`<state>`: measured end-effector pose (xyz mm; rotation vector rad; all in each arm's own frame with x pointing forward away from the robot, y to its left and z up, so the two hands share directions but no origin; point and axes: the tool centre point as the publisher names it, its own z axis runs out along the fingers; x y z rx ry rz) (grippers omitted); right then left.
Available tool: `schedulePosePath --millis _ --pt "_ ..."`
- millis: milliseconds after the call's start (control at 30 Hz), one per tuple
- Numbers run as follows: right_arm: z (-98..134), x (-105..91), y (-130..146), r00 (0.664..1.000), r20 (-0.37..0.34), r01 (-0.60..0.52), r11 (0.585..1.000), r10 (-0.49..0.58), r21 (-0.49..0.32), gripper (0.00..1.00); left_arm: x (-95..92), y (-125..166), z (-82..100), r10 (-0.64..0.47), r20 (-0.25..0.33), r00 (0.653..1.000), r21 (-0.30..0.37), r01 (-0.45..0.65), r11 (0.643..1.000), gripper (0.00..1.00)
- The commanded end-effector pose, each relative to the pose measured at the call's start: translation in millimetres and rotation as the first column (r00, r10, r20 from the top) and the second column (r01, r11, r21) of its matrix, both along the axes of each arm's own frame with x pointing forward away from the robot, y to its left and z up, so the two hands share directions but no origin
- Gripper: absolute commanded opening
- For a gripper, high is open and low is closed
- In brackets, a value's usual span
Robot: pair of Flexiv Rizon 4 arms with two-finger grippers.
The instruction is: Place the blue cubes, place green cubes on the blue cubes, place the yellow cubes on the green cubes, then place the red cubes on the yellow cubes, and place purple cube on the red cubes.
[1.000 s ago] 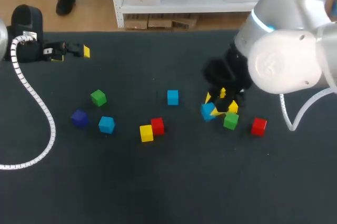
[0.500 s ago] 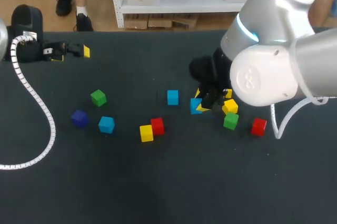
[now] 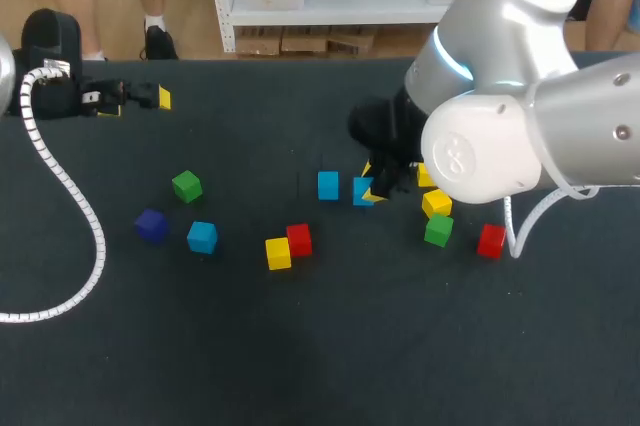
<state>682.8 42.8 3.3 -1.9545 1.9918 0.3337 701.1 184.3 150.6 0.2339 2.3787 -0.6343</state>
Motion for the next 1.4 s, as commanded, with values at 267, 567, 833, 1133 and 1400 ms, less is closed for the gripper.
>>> schedulePosePath --millis 267,567,833,1133,1400 --pt "-4.9 14.3 6.4 1.0 -0.011 -0.011 1.0 0.011 -0.01 0.0 0.1 0.5 -0.4 0.0 0.001 1.0 -0.001 0.0 1.0 1.0" --pt "-7.6 19.3 6.1 1.0 -0.013 -0.012 1.0 0.012 -0.013 0.0 0.1 0.5 -0.4 0.0 0.001 1.0 -0.001 0.0 1.0 1.0" --pt "-8.5 19.7 7.5 1.0 -0.017 -0.017 1.0 0.017 -0.011 0.0 0.1 0.5 -0.4 0.0 0.001 1.0 -0.001 0.0 1.0 1.0" --pt "-10.0 19.7 7.2 1.0 -0.021 -0.017 1.0 0.017 -0.009 0.0 0.1 0.5 -0.4 0.0 0.001 1.0 -0.001 0.0 1.0 1.0" --pt "-11.9 19.7 7.1 0.999 -0.027 -0.021 1.0 0.02 -0.008 0.05 0.1 0.5 -0.4 0.0 0.001 1.0 -0.001 0.0 1.0 1.0"
